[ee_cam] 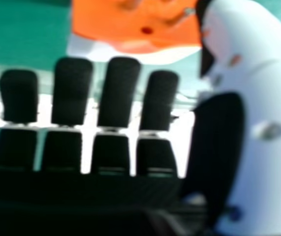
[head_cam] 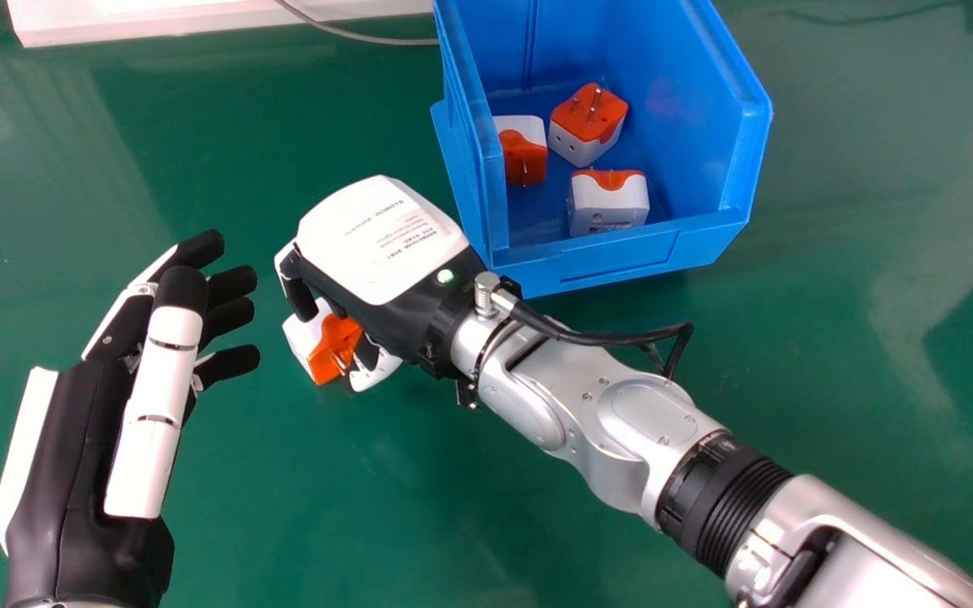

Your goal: Pick all objects and put in blue box

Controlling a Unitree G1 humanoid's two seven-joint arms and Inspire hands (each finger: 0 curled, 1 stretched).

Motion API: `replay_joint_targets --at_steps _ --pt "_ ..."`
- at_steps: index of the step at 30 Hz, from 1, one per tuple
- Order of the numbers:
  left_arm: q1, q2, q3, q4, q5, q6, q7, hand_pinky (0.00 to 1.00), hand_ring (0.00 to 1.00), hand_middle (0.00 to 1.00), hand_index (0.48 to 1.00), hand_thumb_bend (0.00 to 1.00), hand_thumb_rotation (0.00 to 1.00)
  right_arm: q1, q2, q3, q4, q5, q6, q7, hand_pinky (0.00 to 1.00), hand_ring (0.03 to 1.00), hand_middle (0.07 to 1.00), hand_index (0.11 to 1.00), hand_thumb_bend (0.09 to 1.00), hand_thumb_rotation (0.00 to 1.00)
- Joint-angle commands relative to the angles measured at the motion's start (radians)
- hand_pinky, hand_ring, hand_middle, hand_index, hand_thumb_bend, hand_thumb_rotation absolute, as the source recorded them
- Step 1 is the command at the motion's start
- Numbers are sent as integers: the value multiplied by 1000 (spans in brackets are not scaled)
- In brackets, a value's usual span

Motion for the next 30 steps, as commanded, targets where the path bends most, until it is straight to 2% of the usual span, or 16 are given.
replay_joint_targets --at_steps 1,5,9,11,16,18,24,29,30 --pt "1 2 5 -22 -3 -1 2 747 822 813 845 582 902 -17 15 -15 -23 10 -7 -23 335 375 475 519 503 10" --pt "-6 5 9 -15 0 -1 2 747 822 813 845 581 901 -35 23 -24 -25 8 4 -21 344 377 478 527 500 6" --pt "-14 6 11 -12 10 -1 5 747 822 813 845 580 900 -63 33 -40 -50 5 39 -2 347 386 488 531 498 4" --pt "-18 7 12 -5 14 -3 6 747 822 812 845 579 900 -71 31 -44 -69 -2 54 3 352 412 516 511 497 2" --pt "-27 9 17 8 19 -8 7 746 822 811 845 576 899 -98 19 -37 -89 -22 81 23 354 429 519 506 497 1" --pt "-28 10 18 10 21 -9 7 746 822 811 845 573 899 -103 15 -39 -87 -20 77 22 372 478 523 494 496 0" --pt "-24 10 20 7 24 -10 5 748 825 817 846 570 899 -98 6 -77 -99 44 44 77 454 579 624 495 491 64" --pt "-2 8 20 -8 25 -17 1 750 827 820 847 569 899 -87 -3 -99 -154 89 67 218 486 616 660 495 488 77" --pt "4 8 20 -11 25 -19 0 751 828 823 848 569 899 -83 -6 -102 -169 94 75 244 528 662 704 564 505 70"
